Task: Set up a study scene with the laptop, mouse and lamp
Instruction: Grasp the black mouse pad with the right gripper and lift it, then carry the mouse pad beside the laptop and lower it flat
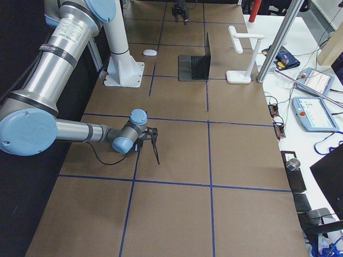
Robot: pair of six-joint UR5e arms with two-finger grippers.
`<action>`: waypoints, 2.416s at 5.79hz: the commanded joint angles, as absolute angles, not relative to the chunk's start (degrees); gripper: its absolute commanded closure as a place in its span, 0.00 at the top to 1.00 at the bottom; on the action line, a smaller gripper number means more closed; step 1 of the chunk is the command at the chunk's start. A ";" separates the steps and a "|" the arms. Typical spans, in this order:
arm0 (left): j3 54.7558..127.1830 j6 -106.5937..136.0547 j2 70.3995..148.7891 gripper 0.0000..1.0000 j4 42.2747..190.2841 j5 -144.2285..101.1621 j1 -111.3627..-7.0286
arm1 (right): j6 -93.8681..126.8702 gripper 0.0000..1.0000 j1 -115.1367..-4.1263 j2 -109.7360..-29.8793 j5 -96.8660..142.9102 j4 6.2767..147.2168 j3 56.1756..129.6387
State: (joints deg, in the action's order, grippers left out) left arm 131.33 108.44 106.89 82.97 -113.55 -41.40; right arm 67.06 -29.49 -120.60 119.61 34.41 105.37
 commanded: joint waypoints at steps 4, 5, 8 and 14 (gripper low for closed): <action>134.11 109.16 106.88 1.00 81.40 -113.47 -41.48 | 74.76 0.00 -32.42 -103.27 116.22 27.15 104.88; 135.43 109.16 106.70 1.00 80.26 -113.38 -41.48 | 75.66 0.00 -35.22 -93.70 115.76 31.16 99.89; 135.70 109.07 106.79 1.00 80.07 -113.29 -41.48 | 89.39 0.00 -40.42 -70.92 115.58 38.23 84.70; 135.96 100.88 102.67 1.00 79.72 -112.77 -35.65 | 92.29 1.00 -42.71 -66.62 114.60 43.33 84.70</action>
State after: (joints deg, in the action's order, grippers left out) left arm 135.77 105.89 103.95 79.86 -112.94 -39.06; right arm 92.37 -42.14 -66.31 114.37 43.25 83.07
